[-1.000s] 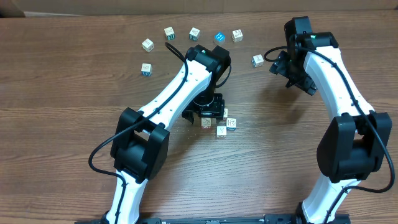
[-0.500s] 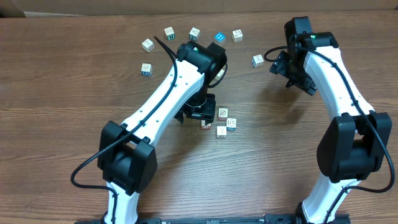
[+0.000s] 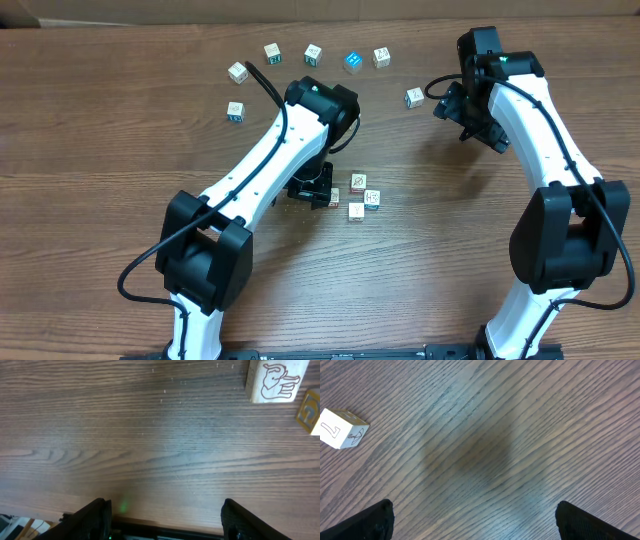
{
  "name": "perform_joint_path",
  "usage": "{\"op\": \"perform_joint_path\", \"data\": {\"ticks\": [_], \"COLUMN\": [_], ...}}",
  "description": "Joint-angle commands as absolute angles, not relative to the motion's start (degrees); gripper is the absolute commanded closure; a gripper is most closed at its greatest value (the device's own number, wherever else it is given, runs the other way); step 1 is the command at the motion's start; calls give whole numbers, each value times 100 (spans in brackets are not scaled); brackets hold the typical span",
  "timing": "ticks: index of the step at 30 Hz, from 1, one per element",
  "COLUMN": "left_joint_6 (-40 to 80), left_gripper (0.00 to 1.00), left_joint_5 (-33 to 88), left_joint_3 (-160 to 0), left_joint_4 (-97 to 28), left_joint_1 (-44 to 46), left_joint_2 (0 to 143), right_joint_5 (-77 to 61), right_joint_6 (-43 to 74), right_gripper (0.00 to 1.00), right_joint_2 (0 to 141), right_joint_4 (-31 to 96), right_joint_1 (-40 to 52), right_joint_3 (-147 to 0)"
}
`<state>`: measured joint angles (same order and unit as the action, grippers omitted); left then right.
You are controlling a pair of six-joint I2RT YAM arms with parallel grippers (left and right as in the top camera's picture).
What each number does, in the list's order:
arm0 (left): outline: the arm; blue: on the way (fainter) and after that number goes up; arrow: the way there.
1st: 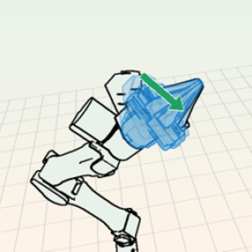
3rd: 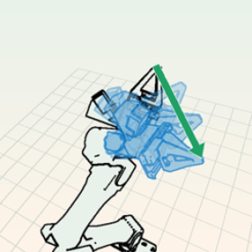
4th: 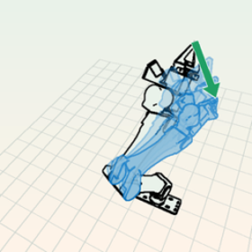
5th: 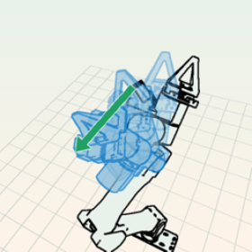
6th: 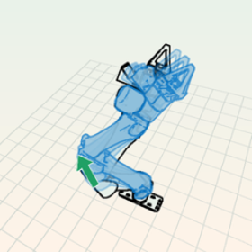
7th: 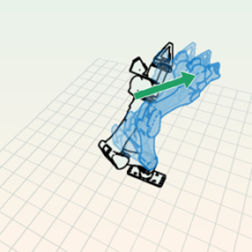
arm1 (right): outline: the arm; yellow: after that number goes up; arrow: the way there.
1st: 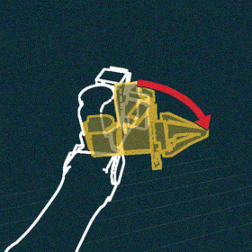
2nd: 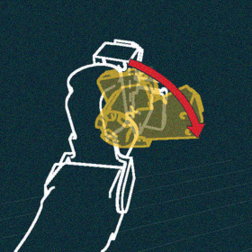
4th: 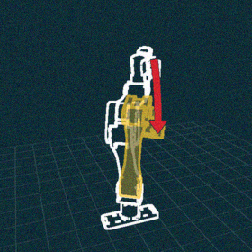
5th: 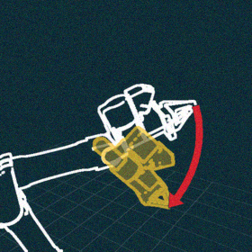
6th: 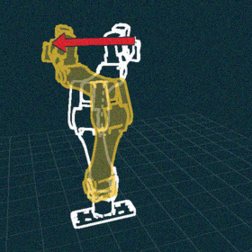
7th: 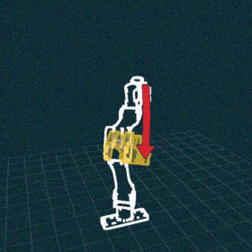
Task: Form a circle
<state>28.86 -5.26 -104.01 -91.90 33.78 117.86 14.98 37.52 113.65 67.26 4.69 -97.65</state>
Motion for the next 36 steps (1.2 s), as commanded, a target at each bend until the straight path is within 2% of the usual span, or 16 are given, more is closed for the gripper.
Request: {"op": "perform_joint_path", "data": {"ticks": [1,21,27,36], "left_joint_6": [3052,3347,3347,3347], "left_gripper": [32,24,13,14], "left_joint_5": [-650,-276,27,152], "left_joint_3": [-10337,-10333,-10333,-10331], "left_joint_4": [-9050,-8499,-8364,-8348], "left_joint_1": [3415,3415,3417,3452], "left_joint_2": [11664,11668,11668,11671], "right_joint_5": [1538,1538,1538,1538], "right_joint_6": [3771,3771,3771,3771], "right_gripper": [0,0,0,0], "right_joint_2": [11196,11196,11196,11196], "right_joint_4": [6713,6713,6713,6713], "right_joint_1": [480,480,480,480], "right_joint_3": [-9867,-9867,-9867,-9867]}}
